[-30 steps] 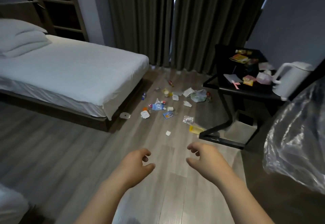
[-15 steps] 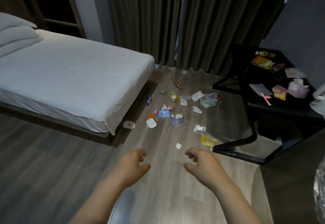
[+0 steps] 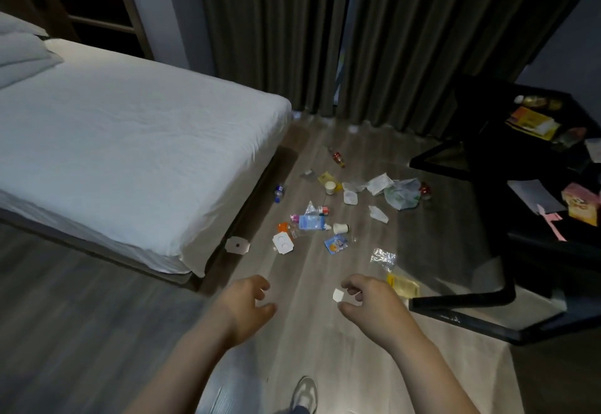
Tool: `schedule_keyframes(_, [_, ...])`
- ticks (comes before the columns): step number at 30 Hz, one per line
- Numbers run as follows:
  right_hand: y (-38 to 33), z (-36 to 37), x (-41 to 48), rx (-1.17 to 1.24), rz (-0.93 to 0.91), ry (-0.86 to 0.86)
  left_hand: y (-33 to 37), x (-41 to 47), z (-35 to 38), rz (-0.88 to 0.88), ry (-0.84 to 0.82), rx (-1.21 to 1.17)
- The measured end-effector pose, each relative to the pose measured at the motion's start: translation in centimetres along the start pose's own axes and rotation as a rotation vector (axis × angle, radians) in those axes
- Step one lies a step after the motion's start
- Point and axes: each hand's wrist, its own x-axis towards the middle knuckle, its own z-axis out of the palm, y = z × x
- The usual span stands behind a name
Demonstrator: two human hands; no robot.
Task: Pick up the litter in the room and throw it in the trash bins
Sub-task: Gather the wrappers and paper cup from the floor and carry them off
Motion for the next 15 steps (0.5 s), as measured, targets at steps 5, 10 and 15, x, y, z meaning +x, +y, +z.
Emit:
schedule_keyframes(5, [0.5, -3.0, 7.8, 0.020, -0.004, -0.028, 2.2, 6.9, -2.5, -0.017, 0.030, 0.024])
schedule_keyframes(10, [0.7, -4.8, 13.9, -0.007, -0.002, -0.069, 3.4, 12.3, -4.1, -0.027, 0.019, -0.024])
schedule_keyframes(15, [-0.3, -5.3, 19.8, 0.005, 0.014, -0.100, 3.2, 18.2, -6.2, -0.008, 0.016, -0.019])
